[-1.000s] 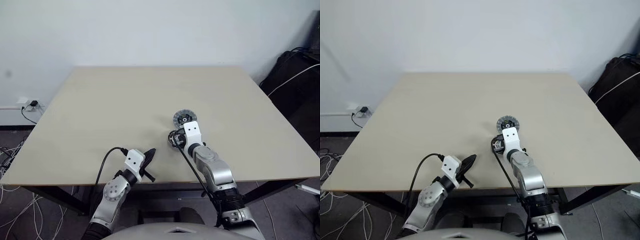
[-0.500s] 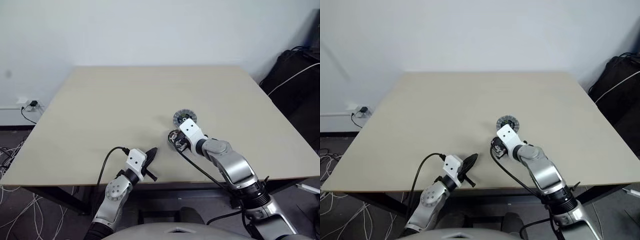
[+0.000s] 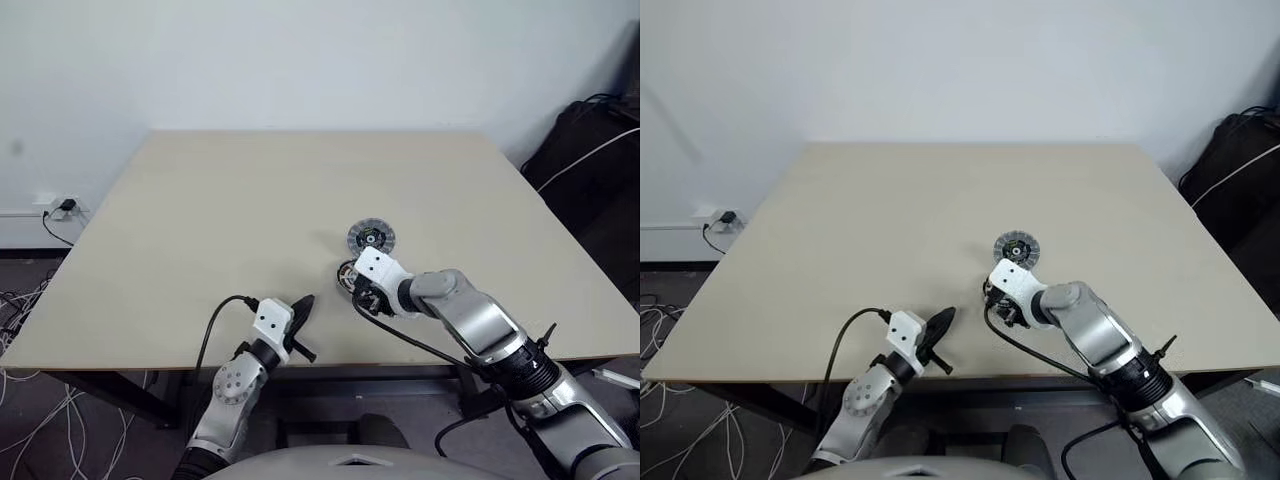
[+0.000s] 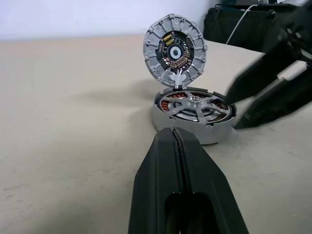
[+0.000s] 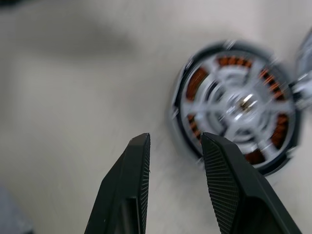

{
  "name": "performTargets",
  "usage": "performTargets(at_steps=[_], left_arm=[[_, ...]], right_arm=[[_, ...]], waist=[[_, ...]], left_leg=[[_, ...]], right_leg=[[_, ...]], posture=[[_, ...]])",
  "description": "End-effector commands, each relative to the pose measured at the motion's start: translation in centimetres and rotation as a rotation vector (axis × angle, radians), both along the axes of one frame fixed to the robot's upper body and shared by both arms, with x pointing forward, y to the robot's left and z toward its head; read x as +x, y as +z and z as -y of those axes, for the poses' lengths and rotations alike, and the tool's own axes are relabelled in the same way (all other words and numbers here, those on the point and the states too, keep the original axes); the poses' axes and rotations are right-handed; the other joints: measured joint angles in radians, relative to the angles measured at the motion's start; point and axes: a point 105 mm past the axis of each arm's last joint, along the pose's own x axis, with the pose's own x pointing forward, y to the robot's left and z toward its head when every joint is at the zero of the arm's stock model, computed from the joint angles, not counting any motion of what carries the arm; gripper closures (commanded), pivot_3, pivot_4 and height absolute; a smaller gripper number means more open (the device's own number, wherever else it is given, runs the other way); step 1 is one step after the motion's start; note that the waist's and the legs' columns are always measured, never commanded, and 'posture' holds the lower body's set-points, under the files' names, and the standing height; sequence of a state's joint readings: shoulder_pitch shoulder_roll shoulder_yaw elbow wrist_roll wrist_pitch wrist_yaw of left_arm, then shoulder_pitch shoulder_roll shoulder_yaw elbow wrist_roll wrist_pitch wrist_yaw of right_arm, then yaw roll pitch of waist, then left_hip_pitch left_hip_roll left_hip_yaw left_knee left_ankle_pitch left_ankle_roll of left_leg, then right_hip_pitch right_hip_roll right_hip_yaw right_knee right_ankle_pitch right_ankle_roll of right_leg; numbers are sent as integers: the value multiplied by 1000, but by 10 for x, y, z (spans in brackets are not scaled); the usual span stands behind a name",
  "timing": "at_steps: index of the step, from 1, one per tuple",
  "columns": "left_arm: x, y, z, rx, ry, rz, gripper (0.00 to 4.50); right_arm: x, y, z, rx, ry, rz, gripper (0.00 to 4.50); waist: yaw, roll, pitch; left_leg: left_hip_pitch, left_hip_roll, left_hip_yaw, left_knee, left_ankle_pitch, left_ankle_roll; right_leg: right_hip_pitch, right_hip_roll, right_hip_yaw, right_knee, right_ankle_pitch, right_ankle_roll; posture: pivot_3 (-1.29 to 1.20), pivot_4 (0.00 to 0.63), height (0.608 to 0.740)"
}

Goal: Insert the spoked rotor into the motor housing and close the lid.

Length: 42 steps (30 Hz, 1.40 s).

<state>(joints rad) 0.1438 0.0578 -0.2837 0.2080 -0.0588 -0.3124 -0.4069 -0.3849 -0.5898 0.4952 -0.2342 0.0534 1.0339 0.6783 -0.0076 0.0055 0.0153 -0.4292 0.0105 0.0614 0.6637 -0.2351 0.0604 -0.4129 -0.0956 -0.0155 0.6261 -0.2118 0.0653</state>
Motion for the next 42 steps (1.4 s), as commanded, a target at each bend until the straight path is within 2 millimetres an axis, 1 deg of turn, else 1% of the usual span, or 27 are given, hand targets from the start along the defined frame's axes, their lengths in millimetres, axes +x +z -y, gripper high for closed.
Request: performTargets(at_steps=[1, 7, 13, 19, 26, 27, 28, 31, 32, 38, 42], left_arm=[[7, 19, 4, -31, 4, 63, 4500], [7, 19, 4, -39, 13, 59, 4500], [6, 19, 4, -45, 20, 54, 4500], [5, 20, 9, -49, 17, 55, 4500], [6, 17, 4, -50, 39, 46, 4500], [6, 17, 4, -49, 41, 45, 4500], [7, 16, 3, -49, 43, 45, 4500], [7, 17, 4, -51, 47, 44, 4500], [8, 18, 4, -52, 48, 45, 4500], [4, 22, 9, -62, 51, 49, 4500], [1, 24, 8, -63, 55, 47, 4500]], right_arm=[[8, 9, -2, -6, 14, 34, 2733], [14, 6, -2, -23, 1, 40, 2733], [16, 9, -6, -26, 12, 56, 2733], [15, -4, -11, -49, 6, 22, 2733], [14, -12, -14, -56, 2, -4, 2733], [14, -13, -15, -55, -1, -6, 3115], [14, -13, -15, -54, -3, -7, 3305], [13, -13, -16, -48, -8, -12, 4270], [13, -13, -16, -47, -10, -14, 4410], [12, -14, -14, -47, -19, -17, 4411], [14, -10, -12, -12, -82, -7, 4411]], waist=[[0, 0, 0], [-1, -1, 0], [0, -1, 1], [-1, -1, 0], [-3, -1, 0], [-3, -1, 0], [-3, -1, 0], [-3, -2, -1], [-3, -1, -1], [-3, -1, -1], [-2, -1, -1]], left_leg=[[0, 0, 0, 0, 0, 0], [0, 0, 0, 0, 0, 0], [-1, 0, 0, 0, 0, 0], [0, 0, 0, 0, 0, 0], [0, 0, 0, 0, 0, 0], [0, 0, 0, 0, 0, 0], [0, 0, 0, 0, 0, 0], [1, 0, 0, 0, 0, 0], [1, 1, 0, 0, 0, 0], [0, 0, 0, 0, 0, 0], [0, 0, 0, 0, 0, 0]], right_leg=[[0, 0, 0, 0, 0, 0], [0, 0, 0, 0, 0, 0], [0, 0, 0, 0, 1, -1], [0, 0, 0, 0, 0, -1], [0, 0, 0, 0, 1, -1], [0, 0, 0, 0, 1, -1], [0, 0, 0, 0, 0, 0], [0, 0, 0, 1, 0, 0], [0, 0, 0, 1, 0, 0], [0, 0, 0, 0, 1, 0], [0, 0, -1, 0, 1, 0]], posture=[[0, 0, 740], [0, 0, 740], [0, 0, 740], [0, 0, 740], [0, 0, 740], [0, 0, 740], [0, 0, 740], [0, 0, 740], [0, 0, 740], [0, 0, 740], [0, 0, 740]])
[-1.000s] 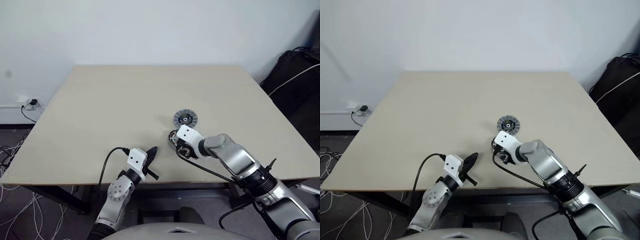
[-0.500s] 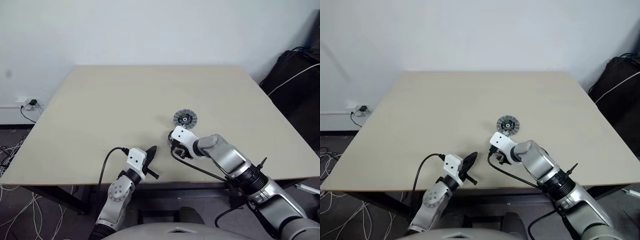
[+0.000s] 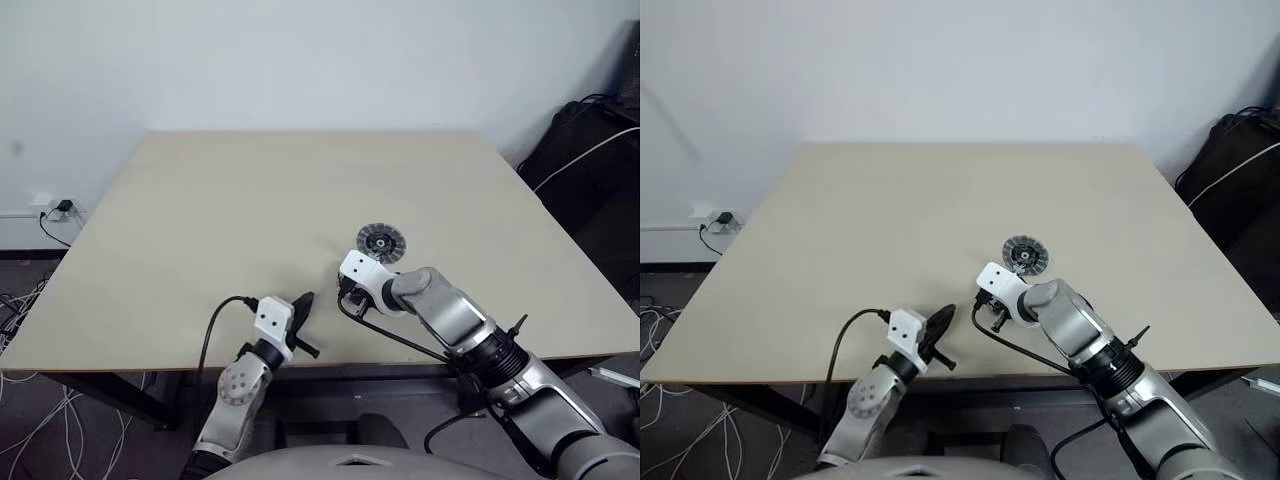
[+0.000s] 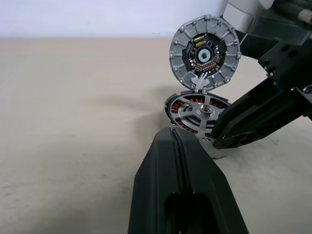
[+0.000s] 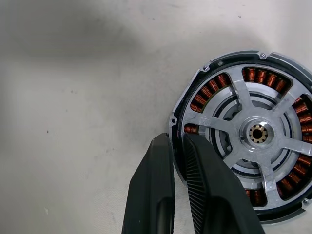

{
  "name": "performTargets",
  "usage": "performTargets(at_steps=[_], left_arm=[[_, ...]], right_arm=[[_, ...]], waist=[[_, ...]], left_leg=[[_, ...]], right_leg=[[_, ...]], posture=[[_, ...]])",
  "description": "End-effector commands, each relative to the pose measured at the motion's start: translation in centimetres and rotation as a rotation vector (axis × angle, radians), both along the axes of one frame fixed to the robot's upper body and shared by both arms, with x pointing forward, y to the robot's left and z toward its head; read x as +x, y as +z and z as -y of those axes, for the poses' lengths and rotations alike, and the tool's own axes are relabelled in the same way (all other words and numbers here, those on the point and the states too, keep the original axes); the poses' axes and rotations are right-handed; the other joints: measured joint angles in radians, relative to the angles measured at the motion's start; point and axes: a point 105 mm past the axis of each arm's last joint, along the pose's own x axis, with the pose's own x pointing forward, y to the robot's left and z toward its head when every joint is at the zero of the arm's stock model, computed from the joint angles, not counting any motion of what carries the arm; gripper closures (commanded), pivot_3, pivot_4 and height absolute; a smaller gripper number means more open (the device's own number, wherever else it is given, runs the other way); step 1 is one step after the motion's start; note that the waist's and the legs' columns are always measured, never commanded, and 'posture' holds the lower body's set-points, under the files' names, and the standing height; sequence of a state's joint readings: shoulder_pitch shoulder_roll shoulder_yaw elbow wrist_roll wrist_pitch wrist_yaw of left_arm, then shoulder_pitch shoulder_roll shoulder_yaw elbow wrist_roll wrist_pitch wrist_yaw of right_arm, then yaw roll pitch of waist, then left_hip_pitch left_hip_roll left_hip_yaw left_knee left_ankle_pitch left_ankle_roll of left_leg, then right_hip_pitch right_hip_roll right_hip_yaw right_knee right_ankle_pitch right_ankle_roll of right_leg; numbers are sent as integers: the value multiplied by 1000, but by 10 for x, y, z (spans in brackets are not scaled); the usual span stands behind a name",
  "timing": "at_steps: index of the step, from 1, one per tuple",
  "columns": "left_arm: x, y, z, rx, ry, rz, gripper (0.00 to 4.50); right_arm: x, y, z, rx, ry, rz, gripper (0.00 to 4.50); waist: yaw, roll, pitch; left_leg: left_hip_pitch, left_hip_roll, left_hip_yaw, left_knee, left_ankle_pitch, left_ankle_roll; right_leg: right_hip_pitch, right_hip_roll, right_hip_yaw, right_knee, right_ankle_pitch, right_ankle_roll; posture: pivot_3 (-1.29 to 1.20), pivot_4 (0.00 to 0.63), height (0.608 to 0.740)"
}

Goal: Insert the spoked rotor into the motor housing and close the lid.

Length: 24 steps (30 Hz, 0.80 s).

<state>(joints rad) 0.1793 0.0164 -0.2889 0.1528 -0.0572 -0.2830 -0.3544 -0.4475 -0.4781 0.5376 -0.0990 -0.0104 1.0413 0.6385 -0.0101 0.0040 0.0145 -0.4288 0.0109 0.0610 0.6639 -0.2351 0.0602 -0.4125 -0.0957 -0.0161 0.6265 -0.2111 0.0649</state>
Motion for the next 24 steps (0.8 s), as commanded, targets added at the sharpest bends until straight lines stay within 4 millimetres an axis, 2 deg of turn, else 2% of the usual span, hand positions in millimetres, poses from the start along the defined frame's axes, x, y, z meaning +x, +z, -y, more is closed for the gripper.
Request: performTargets(at_steps=[1, 15, 17, 24], left_arm=[[3, 18, 4, -16, -3, 57, 4500], [3, 17, 1, -13, 7, 40, 4500], [3, 15, 1, -11, 0, 34, 4500], [5, 9, -1, -8, -5, 24, 4500]], right_arm=[[0, 7, 2, 42, -64, 1, 4411], [-42, 35, -16, 257, -284, -105, 4411], [-41, 38, -20, 281, -318, -106, 4411], [-22, 36, -27, 333, -473, -101, 4411]], waist=[[0, 0, 0], [6, 1, 1], [4, 1, 2], [-2, 3, 3]], left_leg=[[0, 0, 0, 0, 0, 0], [-2, 0, 0, -2, 0, 0], [-2, 0, 0, -2, 0, 0], [-2, 0, 0, -2, 0, 0]], right_leg=[[0, 0, 0, 0, 0, 0], [-2, 0, -1, -1, -1, -1], [-2, -1, -1, -1, -1, 0], [-2, -1, -1, 0, -1, 0]], posture=[[0, 0, 740], [0, 0, 740], [0, 0, 740], [0, 0, 740]])
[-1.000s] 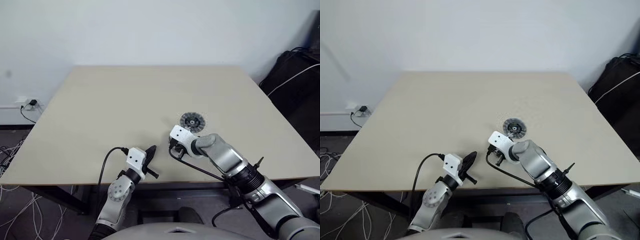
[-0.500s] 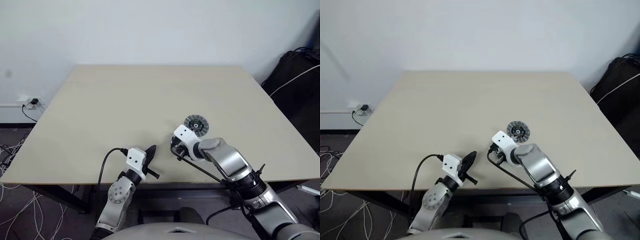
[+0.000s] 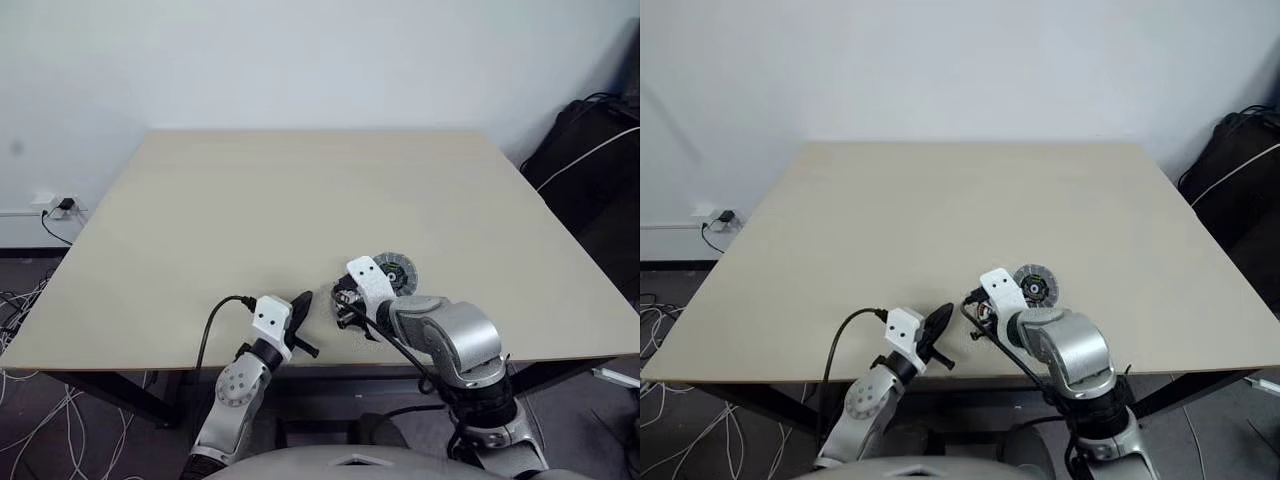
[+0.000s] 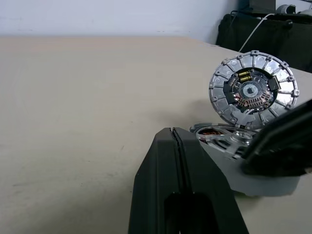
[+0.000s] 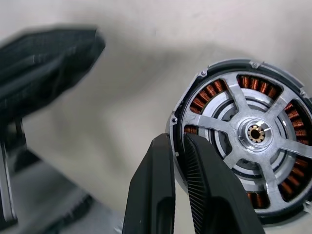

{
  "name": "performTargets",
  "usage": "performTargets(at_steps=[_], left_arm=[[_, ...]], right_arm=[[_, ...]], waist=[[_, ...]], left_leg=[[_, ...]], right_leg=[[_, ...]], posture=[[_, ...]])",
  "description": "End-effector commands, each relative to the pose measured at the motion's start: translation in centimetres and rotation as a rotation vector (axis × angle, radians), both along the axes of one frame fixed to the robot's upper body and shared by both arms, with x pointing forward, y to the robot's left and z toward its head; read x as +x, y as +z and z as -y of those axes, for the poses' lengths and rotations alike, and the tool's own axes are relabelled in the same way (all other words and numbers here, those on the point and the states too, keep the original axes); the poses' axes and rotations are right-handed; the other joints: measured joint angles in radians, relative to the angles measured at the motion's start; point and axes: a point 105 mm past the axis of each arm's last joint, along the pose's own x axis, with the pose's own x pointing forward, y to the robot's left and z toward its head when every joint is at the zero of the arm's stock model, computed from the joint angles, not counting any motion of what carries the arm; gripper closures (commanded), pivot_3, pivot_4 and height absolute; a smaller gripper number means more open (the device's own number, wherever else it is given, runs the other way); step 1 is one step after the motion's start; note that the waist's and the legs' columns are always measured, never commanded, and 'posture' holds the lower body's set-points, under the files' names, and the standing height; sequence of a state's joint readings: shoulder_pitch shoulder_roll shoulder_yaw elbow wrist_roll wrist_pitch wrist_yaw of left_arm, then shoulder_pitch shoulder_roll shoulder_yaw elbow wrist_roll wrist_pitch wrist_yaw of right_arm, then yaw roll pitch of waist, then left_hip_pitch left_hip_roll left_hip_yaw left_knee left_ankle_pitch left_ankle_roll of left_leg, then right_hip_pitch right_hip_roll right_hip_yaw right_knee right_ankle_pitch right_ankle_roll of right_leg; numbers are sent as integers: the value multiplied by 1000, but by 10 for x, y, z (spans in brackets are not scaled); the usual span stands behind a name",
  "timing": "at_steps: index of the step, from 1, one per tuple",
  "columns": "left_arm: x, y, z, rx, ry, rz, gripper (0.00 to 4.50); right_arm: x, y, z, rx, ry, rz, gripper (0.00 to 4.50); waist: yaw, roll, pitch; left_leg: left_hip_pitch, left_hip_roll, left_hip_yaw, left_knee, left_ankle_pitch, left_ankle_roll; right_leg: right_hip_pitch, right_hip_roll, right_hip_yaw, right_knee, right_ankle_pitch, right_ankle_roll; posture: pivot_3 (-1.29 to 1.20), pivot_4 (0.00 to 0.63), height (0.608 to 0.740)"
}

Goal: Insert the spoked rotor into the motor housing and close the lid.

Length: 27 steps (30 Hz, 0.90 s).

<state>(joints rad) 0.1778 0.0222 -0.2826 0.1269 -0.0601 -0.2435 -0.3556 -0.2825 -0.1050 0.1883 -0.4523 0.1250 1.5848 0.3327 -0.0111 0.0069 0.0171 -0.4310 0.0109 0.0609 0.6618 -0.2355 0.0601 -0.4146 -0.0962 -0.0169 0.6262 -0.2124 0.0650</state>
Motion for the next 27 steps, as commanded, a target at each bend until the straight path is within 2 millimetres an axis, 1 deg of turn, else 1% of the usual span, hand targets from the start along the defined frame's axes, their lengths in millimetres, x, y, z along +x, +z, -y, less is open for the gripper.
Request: performTargets(at_steps=[1, 5, 9, 14, 16, 19, 24, 25, 27], left_arm=[[3, 7, 1, -14, -5, 37, 4500], [3, 9, -2, -12, 13, 43, 4500], [1, 12, -5, -8, 34, 48, 4500], [-1, 14, -9, -3, 50, 48, 4500], [-1, 13, -11, -1, 52, 44, 4500], [-1, 12, -12, 1, 55, 41, 4500], [0, 12, -13, 6, 56, 39, 4500], [0, 11, -14, 7, 56, 38, 4500], [1, 8, -15, 12, 57, 34, 4500]], right_arm=[[19, 11, 0, 14, -76, 58, 4411], [26, 7, -10, 44, -108, 29, 4411], [28, 6, -21, 81, -112, -8, 4411], [29, 4, -30, 122, -114, -30, 4411], [29, 4, -33, 134, -120, -38, 3666], [28, 4, -37, 151, -112, -44, 2805], [31, 10, -43, 201, -111, -13, 1098], [33, 13, -44, 213, -112, 9, 835], [41, 24, -46, 241, -109, 98, 835]], waist=[[0, 0, 0], [-1, 0, 0], [-7, 1, 0], [-17, 1, 0], [-19, 1, 0], [-18, 4, 2], [-15, 5, 2], [-14, 4, 2], [-13, 4, 3]], left_leg=[[0, 0, 0, 0, 0, 0], [0, 0, 0, 0, 0, 0], [0, 0, 0, 0, 0, 0], [1, 1, 0, -1, 0, 0], [1, 3, 0, -1, 0, 0], [0, 3, 0, -1, 0, -1], [0, 3, 0, -3, 1, -2], [0, 3, 0, -3, 1, -2], [-1, 3, 1, -3, 1, -2]], right_leg=[[0, 0, 0, 0, 0, -1], [0, 0, 0, 0, 1, -1], [0, 0, 0, 0, 1, 0], [0, -1, -1, 0, 1, 3], [0, -2, -4, 0, 2, 2], [-1, -5, -11, 0, 2, 2], [-2, -5, -12, -1, 2, -1], [-2, -5, -12, -1, 3, -3], [-2, -6, -12, -2, 3, -3]], posture=[[0, 0, 740], [0, 0, 740], [0, 0, 740], [0, 0, 740], [0, 0, 740], [0, 0, 740], [0, 0, 740], [0, 0, 740], [0, 0, 740]])
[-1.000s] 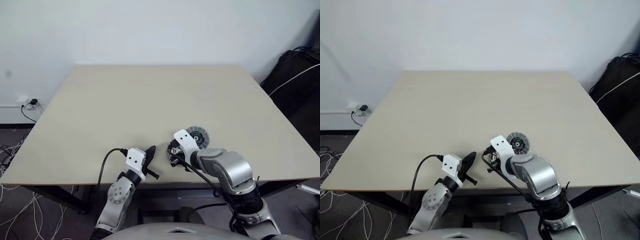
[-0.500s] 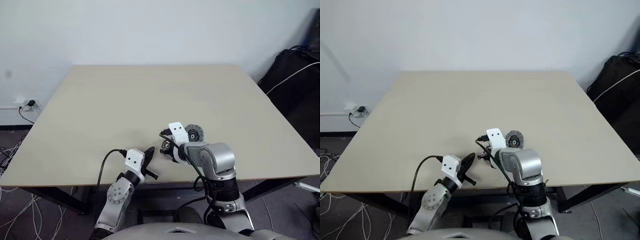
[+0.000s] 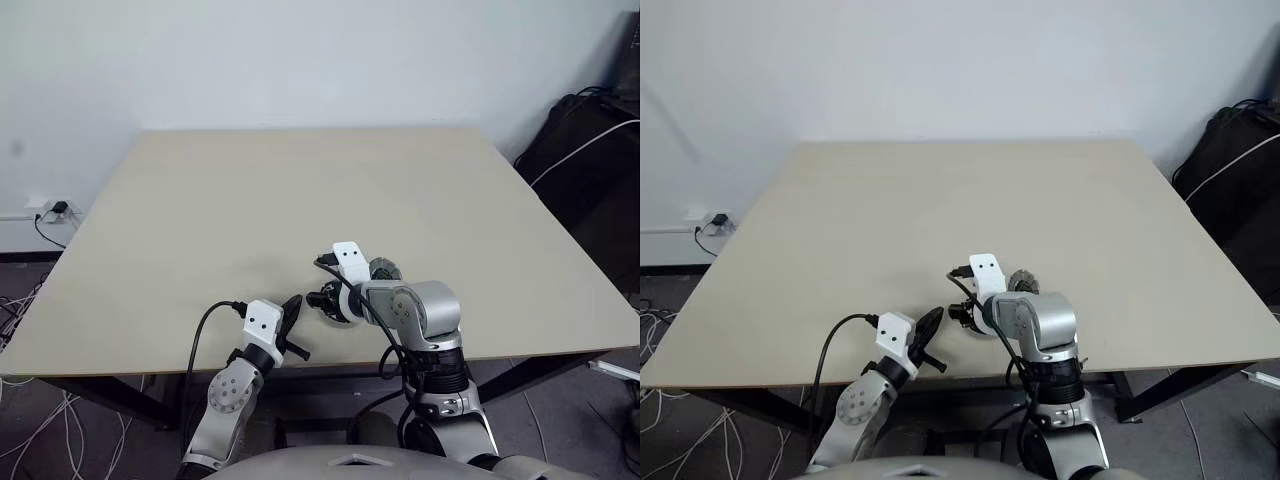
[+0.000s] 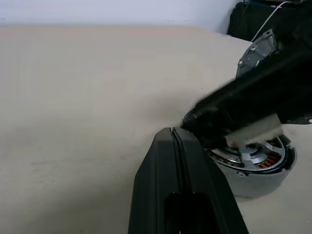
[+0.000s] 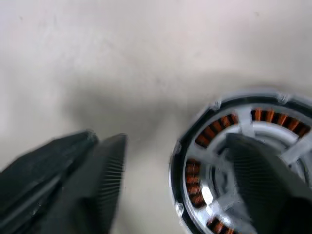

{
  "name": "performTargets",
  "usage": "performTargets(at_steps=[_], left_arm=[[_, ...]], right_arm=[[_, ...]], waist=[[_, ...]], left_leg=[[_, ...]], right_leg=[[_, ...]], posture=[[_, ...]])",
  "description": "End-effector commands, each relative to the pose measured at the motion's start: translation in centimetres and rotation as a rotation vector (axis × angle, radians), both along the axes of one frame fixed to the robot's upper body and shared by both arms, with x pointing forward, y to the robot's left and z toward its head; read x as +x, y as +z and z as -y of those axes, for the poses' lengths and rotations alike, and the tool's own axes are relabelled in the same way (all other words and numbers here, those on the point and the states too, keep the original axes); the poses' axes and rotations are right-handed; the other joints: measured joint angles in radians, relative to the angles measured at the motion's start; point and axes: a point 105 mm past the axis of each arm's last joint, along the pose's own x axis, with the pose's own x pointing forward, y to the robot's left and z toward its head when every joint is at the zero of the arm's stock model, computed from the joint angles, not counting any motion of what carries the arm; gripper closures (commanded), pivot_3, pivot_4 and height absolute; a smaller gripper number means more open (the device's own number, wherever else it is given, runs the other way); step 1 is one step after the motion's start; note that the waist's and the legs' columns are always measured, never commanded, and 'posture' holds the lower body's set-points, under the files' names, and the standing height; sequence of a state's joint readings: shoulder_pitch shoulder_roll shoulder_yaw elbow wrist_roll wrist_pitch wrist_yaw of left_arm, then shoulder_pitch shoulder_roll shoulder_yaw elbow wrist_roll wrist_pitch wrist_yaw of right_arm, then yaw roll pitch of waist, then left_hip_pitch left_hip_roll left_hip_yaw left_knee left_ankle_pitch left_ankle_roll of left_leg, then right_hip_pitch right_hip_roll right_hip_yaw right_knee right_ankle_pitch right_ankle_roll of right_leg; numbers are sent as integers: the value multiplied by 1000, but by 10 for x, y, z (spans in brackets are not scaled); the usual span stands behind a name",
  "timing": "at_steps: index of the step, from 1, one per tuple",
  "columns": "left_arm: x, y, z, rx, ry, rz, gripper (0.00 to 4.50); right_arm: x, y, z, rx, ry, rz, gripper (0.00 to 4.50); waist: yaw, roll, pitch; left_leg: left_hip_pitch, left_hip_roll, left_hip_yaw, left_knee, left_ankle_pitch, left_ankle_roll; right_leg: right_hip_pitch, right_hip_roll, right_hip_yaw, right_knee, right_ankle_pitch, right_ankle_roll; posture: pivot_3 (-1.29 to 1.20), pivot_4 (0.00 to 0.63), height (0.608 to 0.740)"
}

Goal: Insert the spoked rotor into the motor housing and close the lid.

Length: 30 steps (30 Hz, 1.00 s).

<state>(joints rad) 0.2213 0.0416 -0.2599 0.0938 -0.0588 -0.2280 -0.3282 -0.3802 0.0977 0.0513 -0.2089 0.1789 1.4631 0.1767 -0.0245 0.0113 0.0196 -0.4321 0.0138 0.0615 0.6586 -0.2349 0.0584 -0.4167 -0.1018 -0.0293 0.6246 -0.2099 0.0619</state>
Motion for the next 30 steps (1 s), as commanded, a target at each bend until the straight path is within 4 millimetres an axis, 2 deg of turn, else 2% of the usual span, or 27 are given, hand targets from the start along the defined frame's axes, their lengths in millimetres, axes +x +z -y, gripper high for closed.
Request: performTargets(at_steps=[1, 4, 7, 10, 13, 14, 18, 22, 25, 28, 30], left_arm=[[6, 11, 0, -7, 0, 57, 4500], [6, 5, -2, -1, 1, 49, 4500], [5, 0, -3, 2, 0, 45, 4500], [4, -3, -4, 3, -2, 43, 4500], [3, -5, -5, 2, -7, 42, 4500], [3, -5, -5, 2, -9, 42, 4500], [3, -7, -7, 1, -13, 39, 4500], [3, -9, -9, 4, -18, 34, 4500], [3, -9, -10, 7, -19, 33, 4500], [3, -10, -11, 9, -21, 32, 4500], [3, -10, -12, 10, -22, 32, 4500]], right_arm=[[14, 30, -16, 97, 4, 180, 835], [30, 64, -10, 105, -28, 449, 835], [42, 95, 7, 58, -95, 697, 835], [51, 112, 41, -7, -258, 848, 835], [49, 117, 87, -258, -379, 990, 835], [48, 119, 97, -326, -399, 1024, 835], [32, 109, 142, -544, -503, 1037, 835], [16, 93, 169, -679, -533, 972, 835], [7, 76, 176, -725, -484, 887, 835], [-5, 41, 171, -746, -322, 711, 835], [-12, 29, 166, -736, -261, 646, 835]], waist=[[0, 0, 0], [0, 0, 1], [0, 0, 1], [5, 0, 1], [12, -1, 1], [13, -1, 1], [13, -1, 1], [13, 0, 1], [13, -1, 1], [13, -1, 1], [14, -1, 2]], left_leg=[[0, 0, 0, 0, 0, 0], [0, 0, 0, 0, 0, 0], [0, 0, 0, -1, 0, 0], [0, 0, 0, -1, 0, 0], [0, 0, 0, -1, 0, 0], [0, -1, 0, -1, 0, 0], [0, -1, 0, -1, 0, 0], [1, -1, 0, -1, 0, 0], [2, 0, 0, 0, 0, 0], [2, 0, 0, 1, 0, 0], [2, 0, 0, 1, 0, 0]], right_leg=[[0, 0, 0, 0, 0, 0], [0, 0, 0, 0, -1, 2], [0, 0, -1, -1, -3, 5], [0, 0, -1, -1, -3, 5], [0, 0, -1, -1, -3, 4], [0, -1, -1, -1, -3, 4], [0, -1, -1, -1, -3, 2], [1, -1, -1, -1, -4, 3], [2, -1, -1, 0, -4, 5], [2, -1, -1, 0, -4, 5], [2, -1, -1, 0, -5, 5]], posture=[[0, 0, 740], [0, 0, 740], [0, 0, 740], [0, 0, 740], [0, 0, 740], [0, 0, 740], [0, 0, 740], [0, 0, 740], [0, 0, 740], [0, 0, 740], [0, 0, 740]])
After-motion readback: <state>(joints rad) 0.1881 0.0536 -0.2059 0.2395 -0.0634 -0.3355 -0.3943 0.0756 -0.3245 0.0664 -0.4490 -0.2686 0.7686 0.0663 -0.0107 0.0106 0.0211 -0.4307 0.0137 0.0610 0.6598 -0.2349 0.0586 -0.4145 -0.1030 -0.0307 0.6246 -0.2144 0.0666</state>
